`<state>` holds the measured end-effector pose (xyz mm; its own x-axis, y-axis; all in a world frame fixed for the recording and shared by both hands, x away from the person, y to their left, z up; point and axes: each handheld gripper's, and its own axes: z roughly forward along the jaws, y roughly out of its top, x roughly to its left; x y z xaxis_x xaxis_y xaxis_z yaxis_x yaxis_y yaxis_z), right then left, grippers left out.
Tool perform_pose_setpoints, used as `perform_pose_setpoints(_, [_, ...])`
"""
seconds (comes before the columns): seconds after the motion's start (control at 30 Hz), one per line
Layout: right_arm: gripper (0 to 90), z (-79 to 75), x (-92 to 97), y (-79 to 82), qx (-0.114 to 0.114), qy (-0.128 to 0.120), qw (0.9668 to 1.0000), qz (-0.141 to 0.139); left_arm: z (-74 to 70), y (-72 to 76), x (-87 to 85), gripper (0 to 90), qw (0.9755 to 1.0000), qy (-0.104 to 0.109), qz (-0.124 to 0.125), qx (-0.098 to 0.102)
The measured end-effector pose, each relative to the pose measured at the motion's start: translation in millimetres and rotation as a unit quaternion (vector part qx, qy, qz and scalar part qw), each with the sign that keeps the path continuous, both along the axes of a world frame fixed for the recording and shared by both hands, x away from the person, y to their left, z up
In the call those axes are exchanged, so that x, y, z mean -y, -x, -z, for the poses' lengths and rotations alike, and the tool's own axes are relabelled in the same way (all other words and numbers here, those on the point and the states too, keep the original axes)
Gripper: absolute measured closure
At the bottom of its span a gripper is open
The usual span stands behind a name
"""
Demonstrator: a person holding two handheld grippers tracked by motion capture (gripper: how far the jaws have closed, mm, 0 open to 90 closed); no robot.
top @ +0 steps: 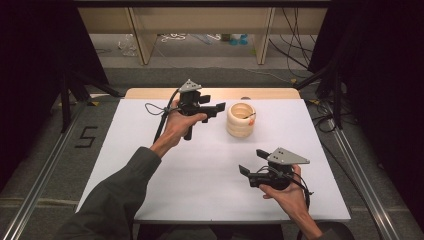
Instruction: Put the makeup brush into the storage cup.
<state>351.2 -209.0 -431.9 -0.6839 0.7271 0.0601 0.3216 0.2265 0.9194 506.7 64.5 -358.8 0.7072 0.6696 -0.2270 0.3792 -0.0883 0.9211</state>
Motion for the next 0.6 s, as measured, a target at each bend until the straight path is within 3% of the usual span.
perform_pose_setpoints(0.07, [17.7, -0.3, 0.8, -0.8, 0.010, 0.001, 0.9999, 0.002, -0.6, 5.3, -2.4, 27.7, 1.0000, 0.000, 0.001, 0.004])
perform_pose_setpoints(0.17, [17.7, -1.9, 2.5, -0.3, 0.004, -0.002, 1.0000, 0.004, 0.6, 12.5, -5.6, 27.0, 0.9999, -0.001, 0.011, 0.008])
perform_pose_setpoints(0.2, [17.7, -1.1, 2.8, -2.2, 0.019, -0.009, 0.9998, 0.006, 1.1, 15.1, -7.1, 26.9, 0.9999, -0.003, 0.011, 0.009])
perform_pose_setpoints(0.23, [17.7, -2.8, 4.2, -1.0, 0.005, -0.008, 0.9999, 0.006, 1.4, 16.8, -7.7, 26.8, 0.9999, -0.001, 0.011, 0.007])
perform_pose_setpoints(0.27, [17.6, -2.2, 3.8, -1.8, 0.008, -0.017, 0.9998, 0.008, 1.5, 18.5, -8.7, 26.8, 0.9999, 0.001, 0.014, 0.009])
perform_pose_setpoints(0.43, [17.6, -3.9, 7.4, -3.2, 0.019, -0.014, 0.9996, 0.012, 1.8, 29.2, -12.5, 26.6, 0.9997, 0.002, 0.020, 0.014])
perform_pose_setpoints(0.47, [17.6, -4.5, 6.9, -1.8, 0.005, -0.020, 0.9997, 0.012, 2.1, 31.8, -12.4, 26.4, 0.9997, 0.005, 0.019, 0.012])
perform_pose_setpoints(0.53, [17.7, -6.1, 8.7, -0.7, 0.000, -0.007, 0.9999, 0.016, 2.0, 35.7, -14.1, 26.3, 0.9995, 0.000, 0.023, 0.020])
perform_pose_setpoints(0.57, [17.6, -3.8, 6.5, -2.5, 0.012, -0.024, 0.9995, 0.014, 2.0, 37.7, -14.9, 26.2, 0.9994, 0.001, 0.025, 0.021])
perform_pose_setpoints(0.6, [17.7, -3.9, 6.5, -2.4, 0.012, -0.026, 0.9995, 0.012, 2.3, 40.0, -15.5, 26.3, 0.9994, 0.004, 0.026, 0.022])
